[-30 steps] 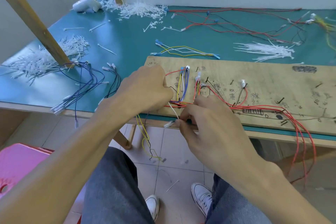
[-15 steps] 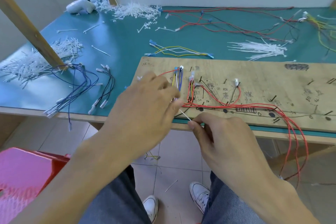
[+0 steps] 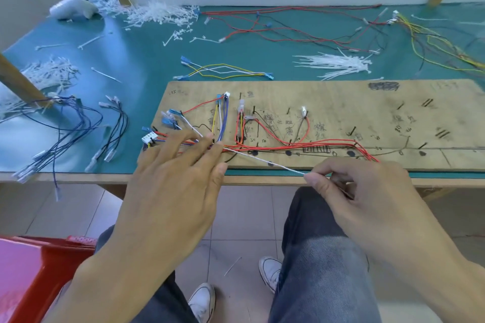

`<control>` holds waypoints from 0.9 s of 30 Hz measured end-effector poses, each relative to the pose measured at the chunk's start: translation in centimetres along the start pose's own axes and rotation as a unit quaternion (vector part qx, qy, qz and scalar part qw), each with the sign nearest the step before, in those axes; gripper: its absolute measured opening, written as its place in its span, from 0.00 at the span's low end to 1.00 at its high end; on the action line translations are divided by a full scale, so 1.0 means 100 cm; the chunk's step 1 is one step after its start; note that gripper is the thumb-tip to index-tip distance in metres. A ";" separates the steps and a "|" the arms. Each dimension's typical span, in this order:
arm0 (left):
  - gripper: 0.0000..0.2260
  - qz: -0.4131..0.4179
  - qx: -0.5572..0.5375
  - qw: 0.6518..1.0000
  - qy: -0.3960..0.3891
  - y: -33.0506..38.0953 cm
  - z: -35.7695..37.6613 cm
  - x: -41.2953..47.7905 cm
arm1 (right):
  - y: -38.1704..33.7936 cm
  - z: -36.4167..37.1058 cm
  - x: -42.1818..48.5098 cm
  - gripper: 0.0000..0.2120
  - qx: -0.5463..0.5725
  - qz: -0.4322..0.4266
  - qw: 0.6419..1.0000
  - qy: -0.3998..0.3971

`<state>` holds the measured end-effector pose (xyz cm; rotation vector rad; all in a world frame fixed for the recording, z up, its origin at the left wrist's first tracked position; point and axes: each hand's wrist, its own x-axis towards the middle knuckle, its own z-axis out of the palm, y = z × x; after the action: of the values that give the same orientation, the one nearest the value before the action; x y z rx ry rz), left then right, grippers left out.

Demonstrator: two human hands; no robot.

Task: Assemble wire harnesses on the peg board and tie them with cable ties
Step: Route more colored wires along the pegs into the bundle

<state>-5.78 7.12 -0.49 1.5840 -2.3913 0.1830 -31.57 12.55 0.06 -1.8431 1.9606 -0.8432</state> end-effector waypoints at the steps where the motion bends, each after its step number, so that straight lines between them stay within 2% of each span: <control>1: 0.19 0.000 0.004 1.000 0.004 0.001 0.001 0.000 | 0.004 -0.006 0.001 0.08 0.010 0.009 1.000 0.012; 5: 0.19 0.001 0.022 1.000 -0.008 0.005 0.004 0.000 | 0.014 -0.032 0.010 0.05 -0.004 0.032 0.999 0.033; 11: 0.20 -0.007 0.038 0.999 0.003 0.009 0.006 0.000 | 0.035 -0.059 0.034 0.10 -0.094 0.072 0.993 -0.020; 17: 0.21 -0.023 0.055 0.998 -0.001 0.032 0.002 0.003 | 0.036 -0.064 0.048 0.10 -0.099 0.060 0.993 -0.002; 20: 0.20 0.020 0.035 0.999 0.005 0.050 -0.007 0.002 | 0.038 -0.064 0.058 0.10 -0.108 0.058 0.992 -0.006; 24: 0.20 0.128 -0.020 0.992 0.002 0.095 -0.007 0.005 | 0.042 -0.058 0.069 0.10 -0.121 0.060 0.990 -0.027; 27: 0.27 0.168 -0.029 0.985 -0.028 0.128 0.003 0.022 | 0.044 -0.054 0.073 0.11 -0.122 0.048 0.991 -0.026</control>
<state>-18.36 10.20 0.38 1.1643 -2.6682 0.1316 -39.18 6.47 2.75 -1.8592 2.1806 -0.5420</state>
